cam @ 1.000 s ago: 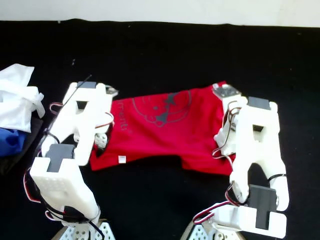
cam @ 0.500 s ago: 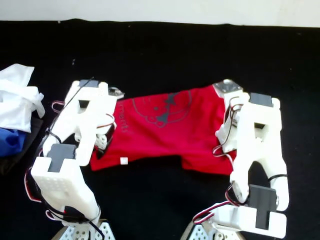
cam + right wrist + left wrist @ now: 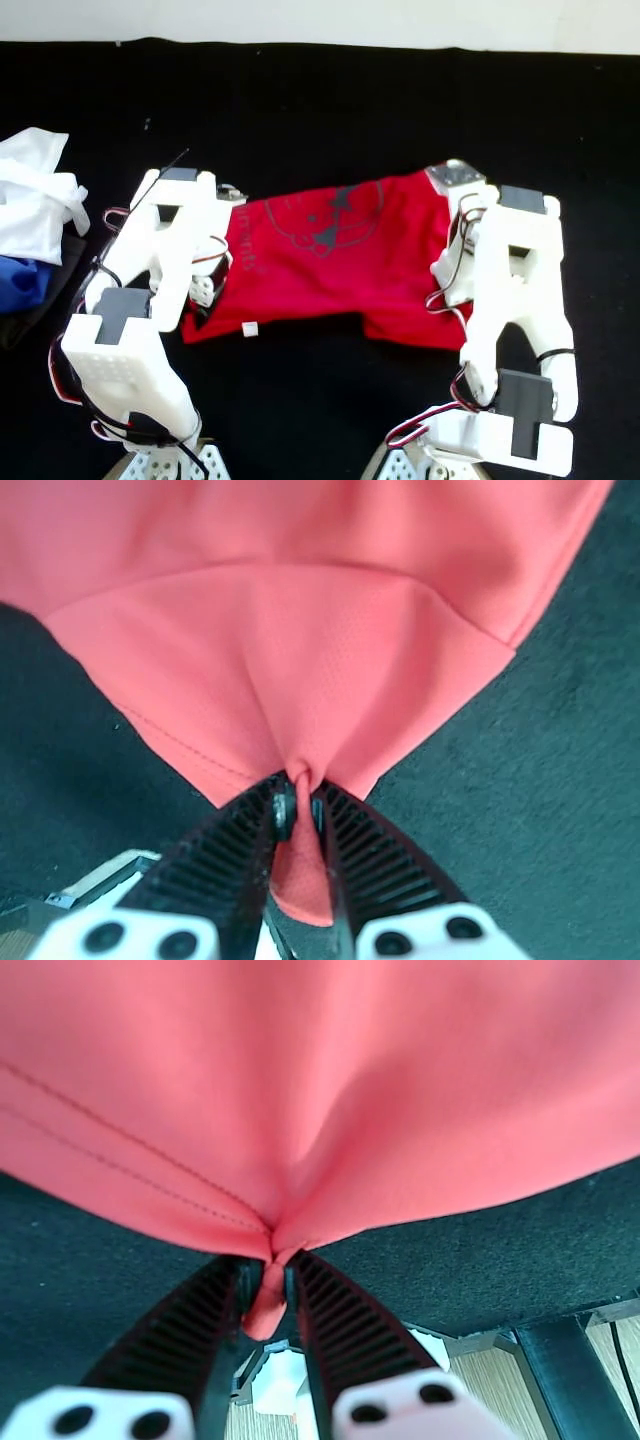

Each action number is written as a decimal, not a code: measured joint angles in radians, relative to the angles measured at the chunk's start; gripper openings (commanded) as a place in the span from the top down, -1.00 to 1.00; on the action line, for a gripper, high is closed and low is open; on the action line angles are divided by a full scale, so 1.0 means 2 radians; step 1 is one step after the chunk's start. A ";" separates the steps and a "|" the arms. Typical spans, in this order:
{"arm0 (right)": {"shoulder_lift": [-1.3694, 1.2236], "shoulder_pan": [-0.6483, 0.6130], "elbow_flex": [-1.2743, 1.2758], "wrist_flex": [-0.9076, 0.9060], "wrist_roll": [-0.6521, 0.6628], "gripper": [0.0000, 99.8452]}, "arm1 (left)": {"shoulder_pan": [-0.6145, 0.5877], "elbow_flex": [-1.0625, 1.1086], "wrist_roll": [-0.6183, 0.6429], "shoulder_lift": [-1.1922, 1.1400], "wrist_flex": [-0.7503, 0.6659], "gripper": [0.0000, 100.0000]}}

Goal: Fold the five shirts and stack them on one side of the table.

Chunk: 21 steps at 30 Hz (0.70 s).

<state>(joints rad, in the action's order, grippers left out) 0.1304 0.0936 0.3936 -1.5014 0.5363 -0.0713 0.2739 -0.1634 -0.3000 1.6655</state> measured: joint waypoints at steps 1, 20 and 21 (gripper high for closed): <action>0.000 0.000 0.000 -0.008 0.000 0.88 | 0.000 0.000 0.000 0.000 0.000 0.79; 0.000 0.000 -0.169 -0.077 -0.005 0.96 | -0.055 -0.203 0.005 0.000 0.041 1.00; 0.000 -0.001 -0.171 -0.060 -0.018 1.00 | -0.055 -0.217 0.016 0.000 0.041 0.97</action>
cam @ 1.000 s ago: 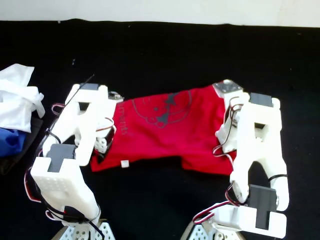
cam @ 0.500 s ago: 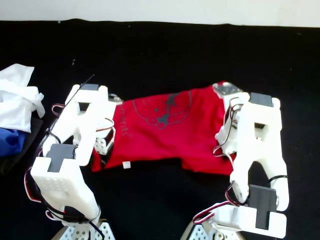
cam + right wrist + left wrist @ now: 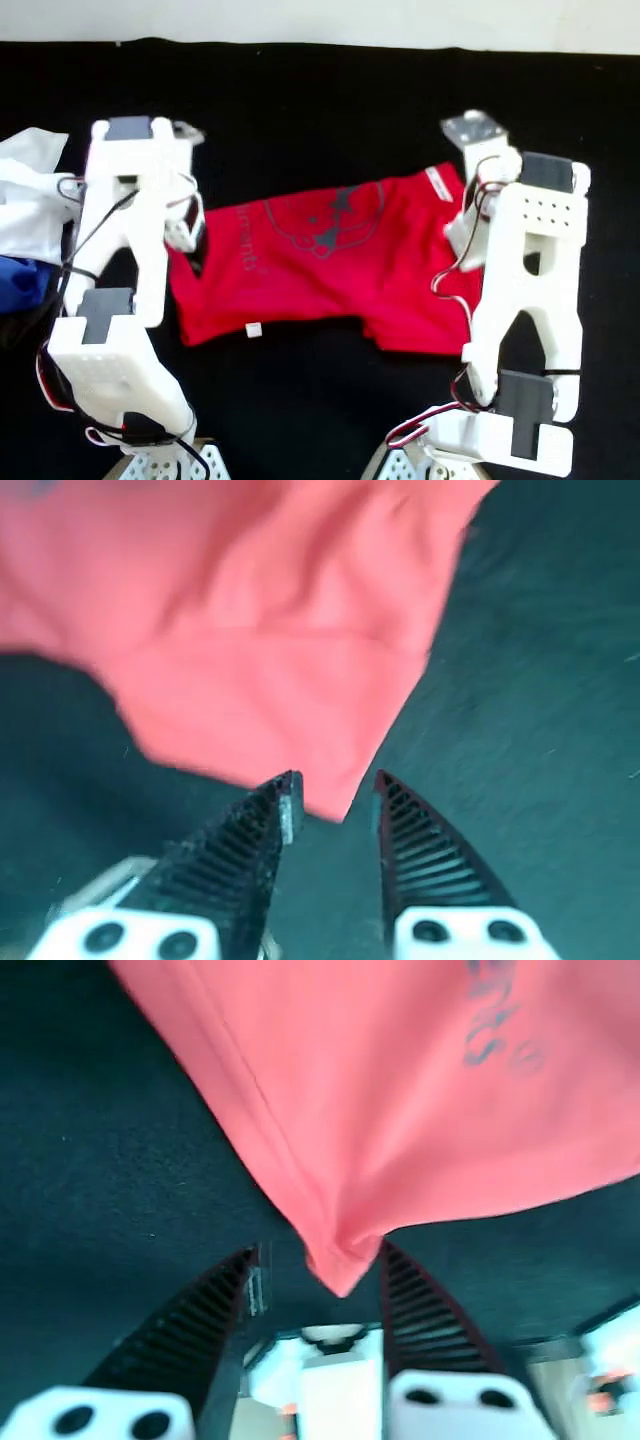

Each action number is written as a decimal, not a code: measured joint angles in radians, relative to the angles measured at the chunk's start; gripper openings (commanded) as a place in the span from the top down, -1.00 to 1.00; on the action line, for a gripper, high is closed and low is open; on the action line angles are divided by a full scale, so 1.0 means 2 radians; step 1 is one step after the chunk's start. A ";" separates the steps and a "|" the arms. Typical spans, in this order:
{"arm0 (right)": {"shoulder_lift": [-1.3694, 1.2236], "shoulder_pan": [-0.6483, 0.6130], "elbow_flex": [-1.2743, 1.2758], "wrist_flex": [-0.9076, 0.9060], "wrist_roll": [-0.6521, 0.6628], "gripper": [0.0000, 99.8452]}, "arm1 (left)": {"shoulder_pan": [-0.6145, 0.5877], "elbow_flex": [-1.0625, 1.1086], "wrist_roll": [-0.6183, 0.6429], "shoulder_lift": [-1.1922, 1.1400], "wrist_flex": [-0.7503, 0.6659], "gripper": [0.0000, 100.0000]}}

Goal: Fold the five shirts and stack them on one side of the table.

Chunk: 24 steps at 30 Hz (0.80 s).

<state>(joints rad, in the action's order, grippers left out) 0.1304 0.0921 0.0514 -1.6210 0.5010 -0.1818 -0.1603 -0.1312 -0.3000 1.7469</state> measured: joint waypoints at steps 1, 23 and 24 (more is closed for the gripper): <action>0.000 -0.003 -0.002 0.022 -0.015 0.97 | 0.001 -0.010 0.011 0.000 -0.008 0.95; -0.328 -0.075 -0.058 0.365 -0.097 0.99 | -0.033 -0.331 0.012 -0.342 -0.116 0.98; -0.338 -0.075 -0.074 0.367 -0.097 0.99 | -0.034 -0.369 0.008 -0.364 -0.109 0.98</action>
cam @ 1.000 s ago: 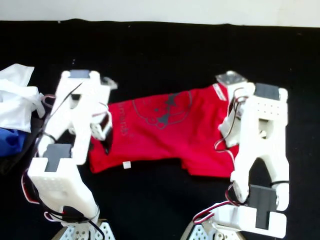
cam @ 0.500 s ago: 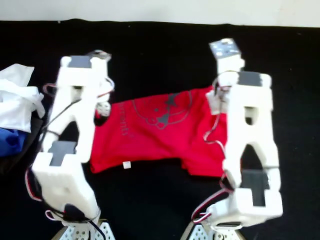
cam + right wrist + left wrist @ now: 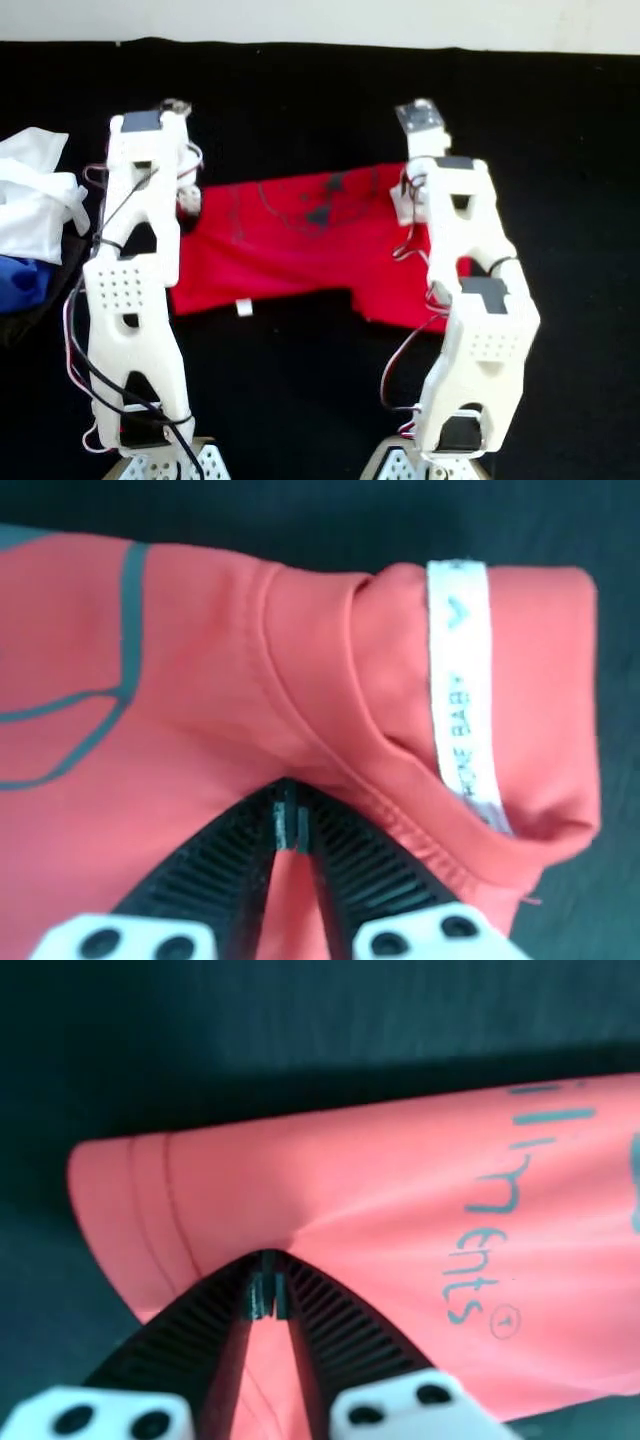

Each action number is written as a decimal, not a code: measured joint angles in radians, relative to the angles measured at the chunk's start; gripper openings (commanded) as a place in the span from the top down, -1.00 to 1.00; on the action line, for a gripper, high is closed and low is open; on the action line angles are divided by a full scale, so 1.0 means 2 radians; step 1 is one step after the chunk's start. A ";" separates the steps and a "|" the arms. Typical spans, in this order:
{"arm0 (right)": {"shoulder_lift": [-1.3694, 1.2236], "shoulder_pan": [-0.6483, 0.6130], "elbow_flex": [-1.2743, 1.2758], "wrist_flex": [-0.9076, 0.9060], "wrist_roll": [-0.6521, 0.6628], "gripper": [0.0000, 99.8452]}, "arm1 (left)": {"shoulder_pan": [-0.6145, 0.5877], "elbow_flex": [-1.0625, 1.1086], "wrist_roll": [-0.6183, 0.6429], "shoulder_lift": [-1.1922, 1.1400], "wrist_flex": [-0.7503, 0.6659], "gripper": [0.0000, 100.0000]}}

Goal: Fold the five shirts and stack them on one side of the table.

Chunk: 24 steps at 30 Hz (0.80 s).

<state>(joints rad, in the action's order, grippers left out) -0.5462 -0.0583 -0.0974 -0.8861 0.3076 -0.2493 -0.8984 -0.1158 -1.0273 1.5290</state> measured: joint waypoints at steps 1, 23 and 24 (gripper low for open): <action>-0.012 0.000 -0.019 0.002 0.000 0.99 | 0.000 -0.038 -0.005 -0.021 0.008 0.98; -0.066 0.003 -0.479 -0.400 0.000 0.99 | -0.012 -0.037 -0.012 0.111 0.119 0.98; -0.066 0.003 -0.499 -0.413 0.000 0.99 | -0.005 0.015 -0.012 0.145 0.119 0.98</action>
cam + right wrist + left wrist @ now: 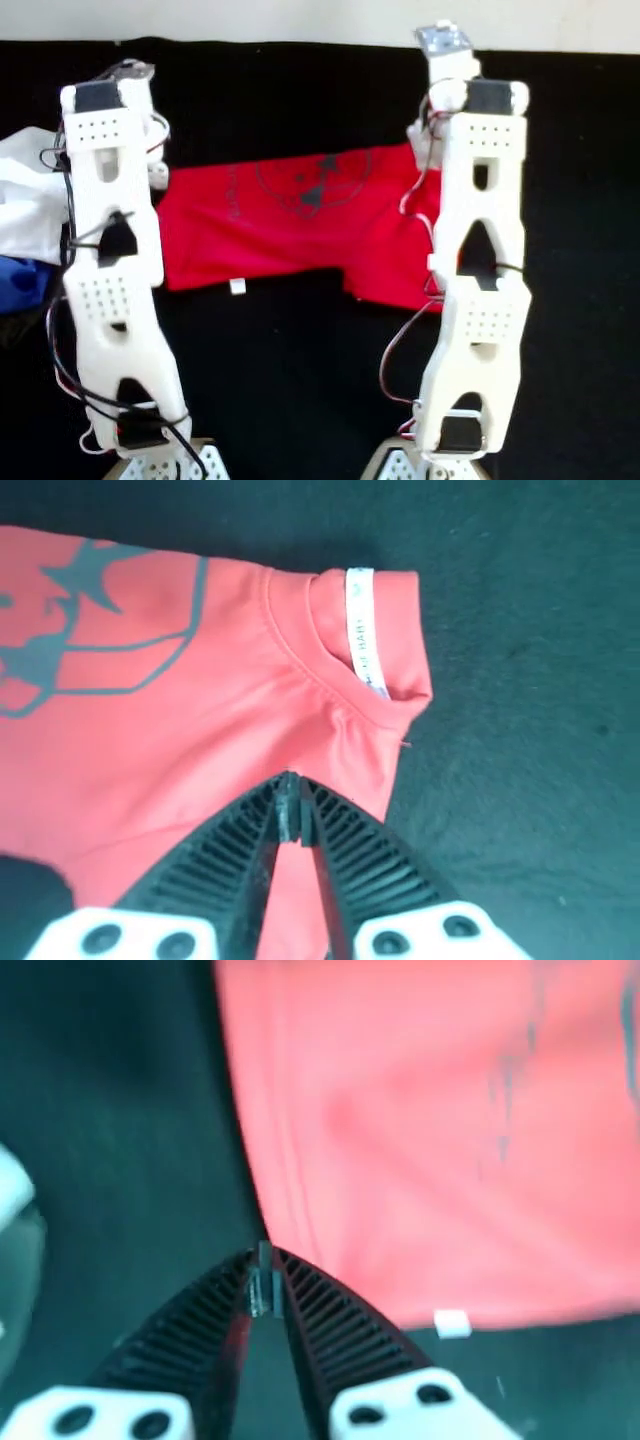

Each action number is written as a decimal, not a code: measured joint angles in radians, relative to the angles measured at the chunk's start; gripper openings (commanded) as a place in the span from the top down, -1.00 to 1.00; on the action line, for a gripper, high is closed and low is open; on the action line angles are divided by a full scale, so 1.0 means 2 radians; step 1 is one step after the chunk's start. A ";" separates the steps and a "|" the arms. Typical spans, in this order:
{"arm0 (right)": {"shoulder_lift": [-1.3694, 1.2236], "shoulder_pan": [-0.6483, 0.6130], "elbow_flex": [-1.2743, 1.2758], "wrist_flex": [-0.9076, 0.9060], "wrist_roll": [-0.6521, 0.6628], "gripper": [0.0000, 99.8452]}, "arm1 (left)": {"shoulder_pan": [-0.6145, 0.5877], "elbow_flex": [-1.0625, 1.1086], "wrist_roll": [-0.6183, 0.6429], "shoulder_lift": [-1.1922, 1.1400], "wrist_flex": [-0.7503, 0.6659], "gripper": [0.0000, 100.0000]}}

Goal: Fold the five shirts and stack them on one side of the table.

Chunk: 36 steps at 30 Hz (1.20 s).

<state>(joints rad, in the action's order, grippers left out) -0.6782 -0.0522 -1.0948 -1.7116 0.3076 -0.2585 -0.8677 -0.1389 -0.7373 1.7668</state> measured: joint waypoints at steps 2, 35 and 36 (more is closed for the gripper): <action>0.001 0.000 -0.025 -0.015 0.000 0.99 | 0.016 0.104 -0.001 0.055 -0.009 0.98; 0.347 -0.058 0.730 0.214 0.124 0.48 | -0.036 0.470 -0.036 0.300 -0.159 0.97; 0.347 -0.058 0.736 0.212 0.140 0.46 | -0.036 0.483 -0.037 0.312 -0.154 0.97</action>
<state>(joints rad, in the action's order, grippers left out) 0.0153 -0.1688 0.3782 -1.2881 0.5869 -0.3307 0.0990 -0.2125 -0.1128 1.4584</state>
